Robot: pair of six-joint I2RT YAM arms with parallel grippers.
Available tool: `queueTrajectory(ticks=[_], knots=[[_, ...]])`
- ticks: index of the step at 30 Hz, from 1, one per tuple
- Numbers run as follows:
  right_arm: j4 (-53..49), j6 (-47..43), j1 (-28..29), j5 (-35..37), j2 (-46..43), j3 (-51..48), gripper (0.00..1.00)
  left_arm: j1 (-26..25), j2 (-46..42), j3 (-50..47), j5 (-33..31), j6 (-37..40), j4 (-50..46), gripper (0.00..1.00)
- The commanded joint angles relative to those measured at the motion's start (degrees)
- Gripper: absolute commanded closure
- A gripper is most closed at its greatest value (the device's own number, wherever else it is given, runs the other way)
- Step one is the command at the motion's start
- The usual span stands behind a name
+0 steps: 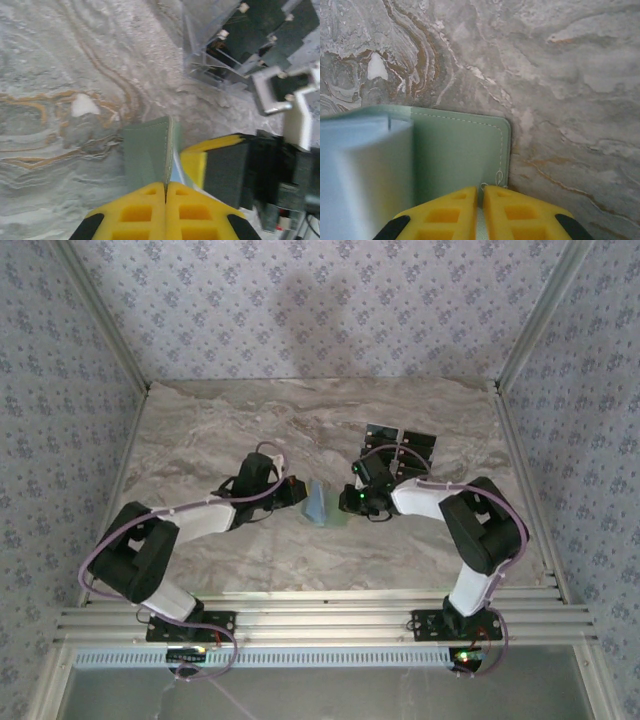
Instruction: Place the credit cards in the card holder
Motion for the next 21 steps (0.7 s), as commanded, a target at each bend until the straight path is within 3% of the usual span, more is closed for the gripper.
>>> queueTrajectory(ticks=[1,11,21], knots=[[-5.9,-1.1,1.0,0.2,4.3,0.2,0.84,-1.7,0.9,0.5,-0.1,-2.0,1.9,1.00],[-8.0,-3.7,0.2,0.9,2.5,0.0,0.82,-2.9,3.9,0.0,-3.9,-2.3,1.5,1.00],[-18.0,-4.6,-1.7,8.1,-10.1,-0.2,0.66,-2.9,-0.5,-2.7,-9.2,-0.6,-2.1,1.00]])
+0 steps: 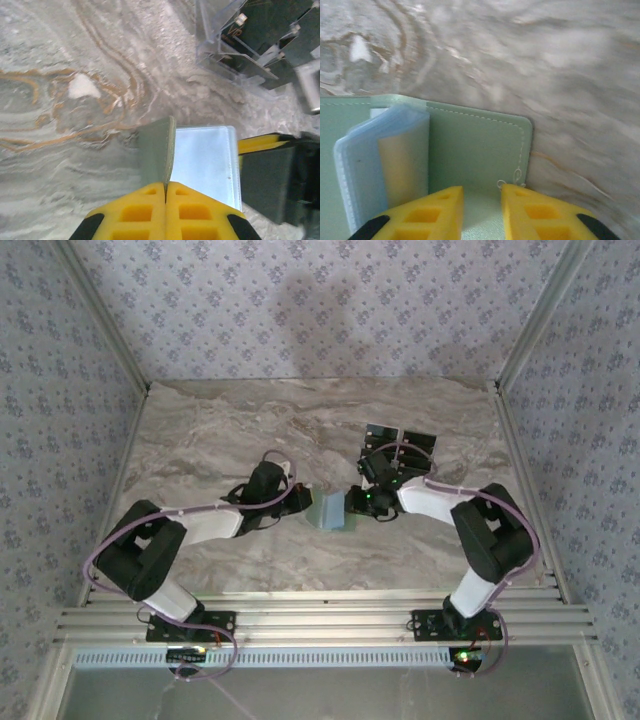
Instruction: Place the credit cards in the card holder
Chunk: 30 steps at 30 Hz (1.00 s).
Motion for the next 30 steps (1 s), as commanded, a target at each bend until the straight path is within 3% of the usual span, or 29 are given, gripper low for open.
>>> queueTrajectory(ticks=[1,6,13,30], knots=[[-8.1,-1.9,0.0,4.0,-3.6,1.2,0.66,-0.4,-2.1,-1.1,-2.5,1.4,-3.0,1.00],[-10.8,-2.9,0.8,5.5,-5.6,3.4,0.63,-0.5,-2.6,-2.7,-3.4,0.7,-2.7,1.00],[-7.7,-3.3,2.9,1.1,-5.3,4.3,0.54,-0.6,-5.2,-6.3,-5.8,-1.4,-2.1,1.00],[-4.9,-1.4,7.4,0.3,1.6,6.9,0.54,-0.7,-6.8,-10.0,-7.8,-1.7,-1.1,1.00]])
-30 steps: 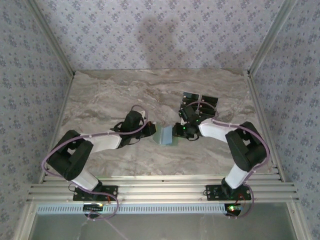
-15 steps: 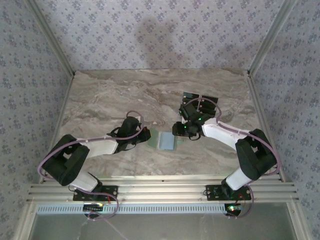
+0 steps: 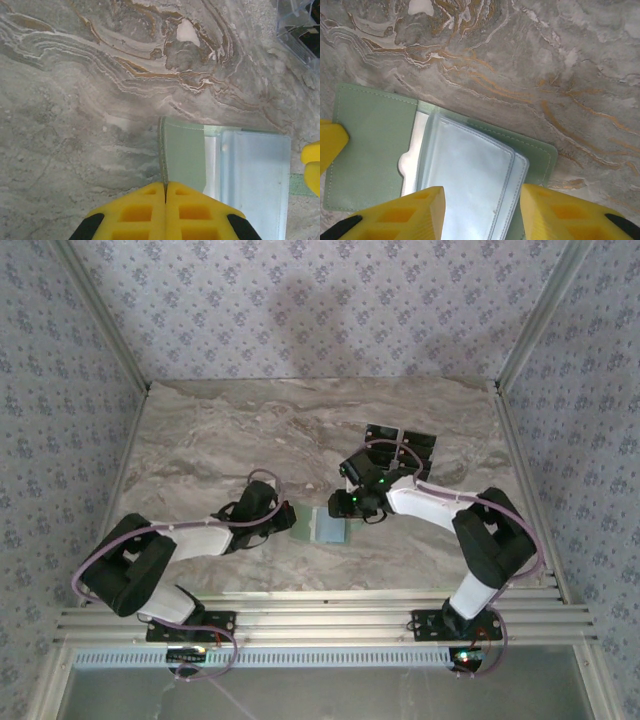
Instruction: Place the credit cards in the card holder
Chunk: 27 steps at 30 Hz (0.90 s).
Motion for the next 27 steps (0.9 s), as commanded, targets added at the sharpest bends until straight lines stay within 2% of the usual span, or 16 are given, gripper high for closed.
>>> queueTrajectory(ticks=[1,20,27], knots=[[0.3,1.0,0.4,-0.1,1.2,1.5,0.54,-0.3,-1.7,-0.5,-0.9,0.1,0.0,1.00],[1.5,1.7,1.1,-0.9,4.3,1.8,0.54,-0.3,-1.7,-1.6,-1.2,-0.3,1.3,1.00],[4.9,3.5,0.4,-4.6,5.2,-0.4,0.54,-0.6,-1.0,-1.9,-1.4,-0.6,2.1,1.00]])
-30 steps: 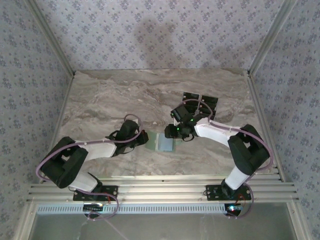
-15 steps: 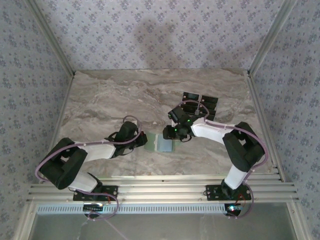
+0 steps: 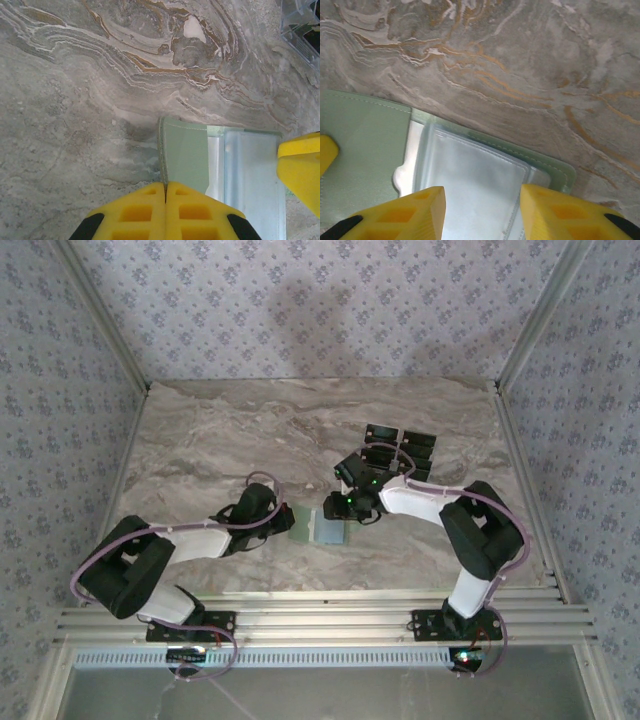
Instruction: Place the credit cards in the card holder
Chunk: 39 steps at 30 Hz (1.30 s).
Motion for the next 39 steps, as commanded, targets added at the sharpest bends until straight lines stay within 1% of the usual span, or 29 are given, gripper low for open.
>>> queueTrajectory(ticks=[1,6,12,13,14,15,17,18,19,21,24,29,34,39], knots=[[2.4,2.8,-0.5,-3.3,1.2,-1.3,0.54,-0.5,-0.1,-0.7,-0.9,-0.6,1.5,1.00],[4.5,4.5,-0.6,-5.8,1.6,-1.7,0.54,-0.7,0.2,-0.9,-1.1,-0.8,2.0,1.00],[3.5,4.2,-0.7,-5.3,0.3,-1.6,0.54,-0.8,0.2,-0.8,-1.4,-0.7,1.7,1.00],[3.2,4.1,-0.8,-5.1,0.1,-1.6,0.54,-0.8,0.1,-0.6,-1.8,-0.6,1.0,0.95],[2.8,3.9,-0.8,-4.8,-0.1,-1.6,0.54,-0.8,-0.1,-0.4,-2.5,-0.3,0.2,0.88],[2.5,3.7,-0.8,-4.6,-0.4,-1.5,0.54,-0.8,-0.6,-0.2,-3.3,0.1,-0.6,0.77],[2.1,3.5,-0.9,-4.1,-1.0,-1.9,0.54,-0.8,-1.6,0.6,-5.2,0.7,-3.1,0.48],[1.9,3.3,-0.8,-3.9,-1.4,-1.9,0.54,-0.7,-2.4,1.0,-6.1,1.3,-4.5,0.39],[1.6,3.3,-0.8,-3.7,-1.7,-1.9,0.54,-0.7,-3.1,1.3,-6.9,1.5,-5.7,0.33],[1.1,3.0,-0.8,-3.3,-2.6,-1.9,0.54,-0.7,-4.7,2.1,-8.9,2.6,-8.2,0.26],[0.0,2.7,-0.7,-2.8,-4.1,-1.8,0.54,-0.8,-6.7,3.5,-11.7,4.8,-12.8,0.23],[-1.8,2.5,-0.3,-1.6,-6.1,-1.4,0.54,-1.2,-7.2,8.2,-16.1,10.3,-23.6,0.22],[-2.5,2.5,-0.1,-1.1,-5.9,-1.3,0.54,-2.2,-7.3,9.7,-17.1,13.7,-27.3,0.22],[-2.5,2.5,0.2,-0.6,-4.0,-1.1,0.54,-4.9,-5.4,11.3,-17.6,16.2,-29.0,0.21]])
